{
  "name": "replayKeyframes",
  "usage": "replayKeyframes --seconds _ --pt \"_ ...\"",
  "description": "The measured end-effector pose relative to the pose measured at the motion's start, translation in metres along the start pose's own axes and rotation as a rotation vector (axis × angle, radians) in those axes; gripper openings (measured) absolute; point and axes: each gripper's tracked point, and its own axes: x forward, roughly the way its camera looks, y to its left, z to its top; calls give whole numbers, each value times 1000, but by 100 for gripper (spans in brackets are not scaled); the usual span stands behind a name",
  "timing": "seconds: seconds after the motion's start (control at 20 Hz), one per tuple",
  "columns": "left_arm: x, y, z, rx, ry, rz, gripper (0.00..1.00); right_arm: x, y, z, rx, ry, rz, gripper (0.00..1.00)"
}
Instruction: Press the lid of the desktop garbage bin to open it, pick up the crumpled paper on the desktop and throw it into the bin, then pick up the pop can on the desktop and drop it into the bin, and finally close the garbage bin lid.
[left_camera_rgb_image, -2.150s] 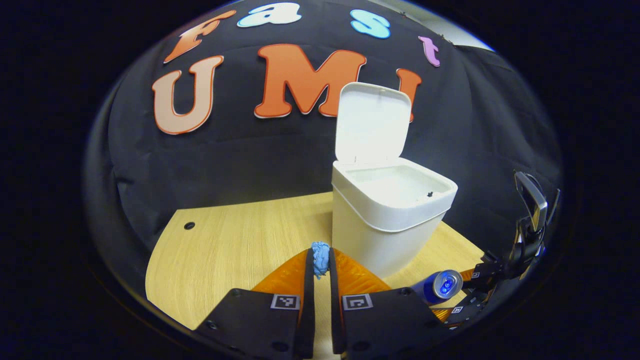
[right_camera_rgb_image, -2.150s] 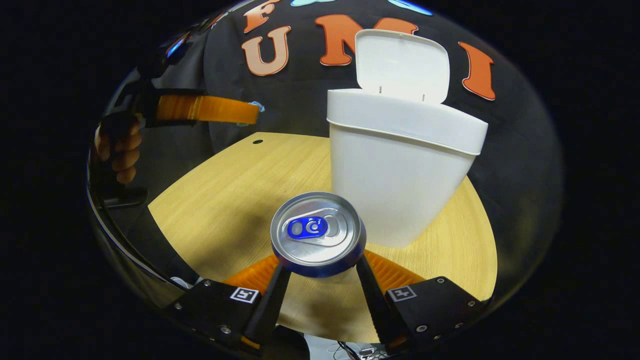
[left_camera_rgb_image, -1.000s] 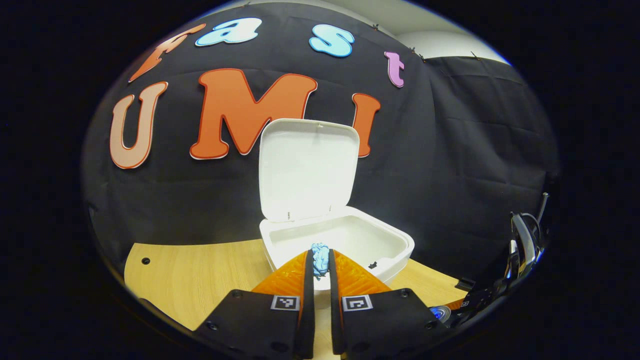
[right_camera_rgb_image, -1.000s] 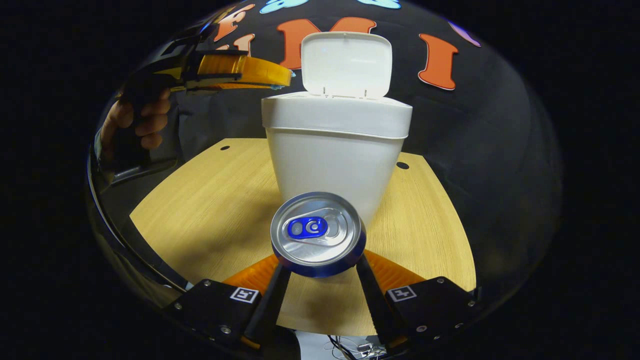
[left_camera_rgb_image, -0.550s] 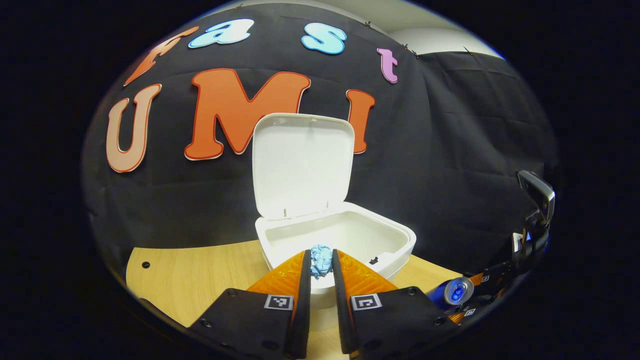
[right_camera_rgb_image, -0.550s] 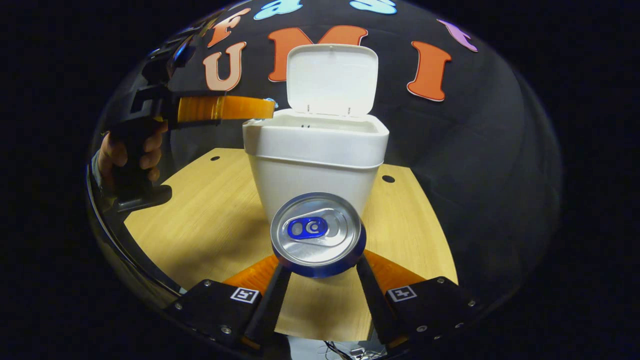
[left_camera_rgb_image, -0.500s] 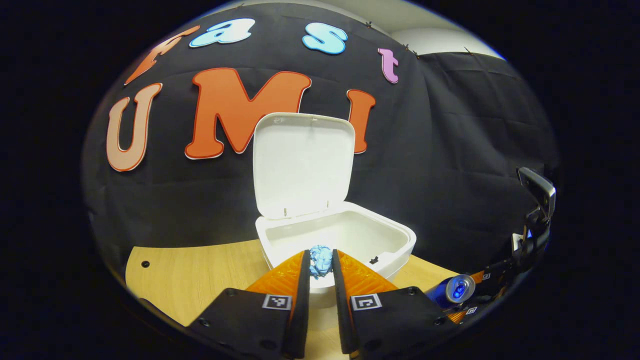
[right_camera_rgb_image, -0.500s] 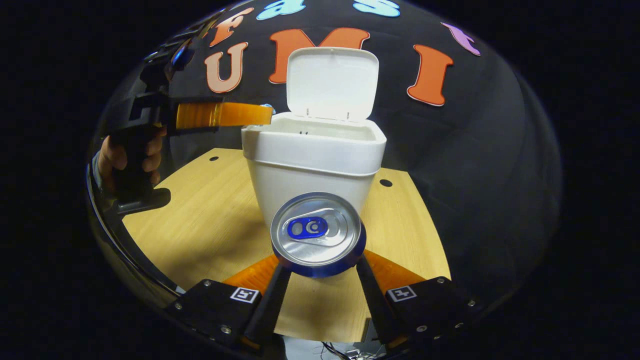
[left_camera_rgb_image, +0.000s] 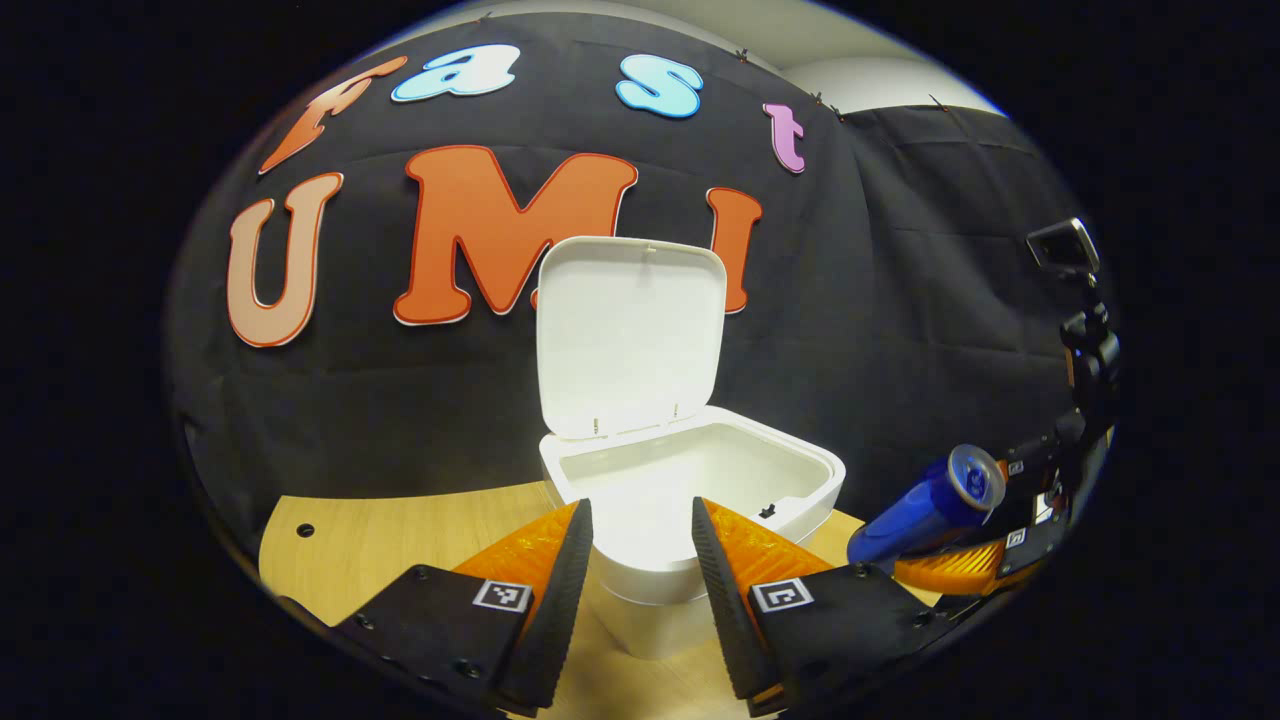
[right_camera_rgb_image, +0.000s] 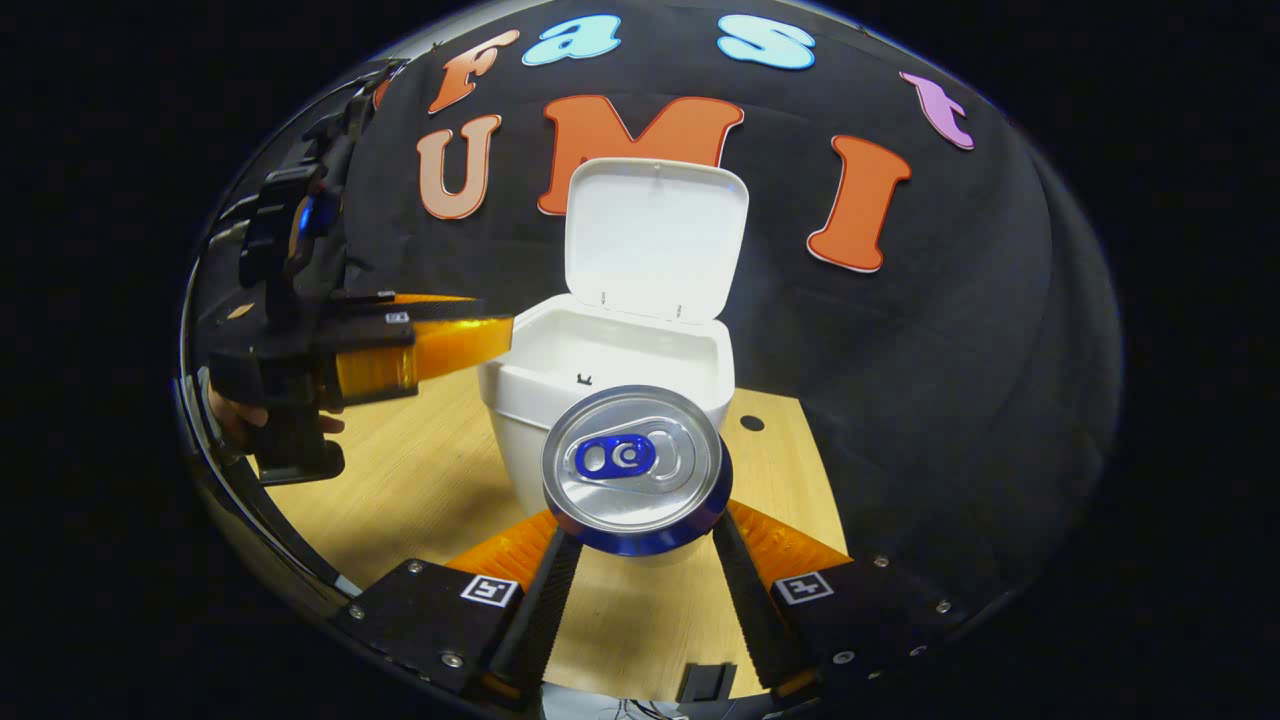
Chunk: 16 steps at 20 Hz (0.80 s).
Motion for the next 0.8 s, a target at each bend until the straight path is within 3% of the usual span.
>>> replayKeyframes --seconds 0.05,0.2,0.25,0.5,0.8 --pt "-4 3 -1 4 -2 9 74 -1 -1 9 2 -13 5 78" --pt "-16 20 -3 3 -12 79 83 -5 -6 30 1 -44 13 78" --pt "-19 24 -4 -10 -13 92 96 -6 -8 35 -1 -52 14 78" --pt "-37 49 -20 -22 23 160 97 -5 -19 65 5 -89 17 78" --pt "-66 77 -23 39 9 253 97 11 -21 93 0 -124 42 78"
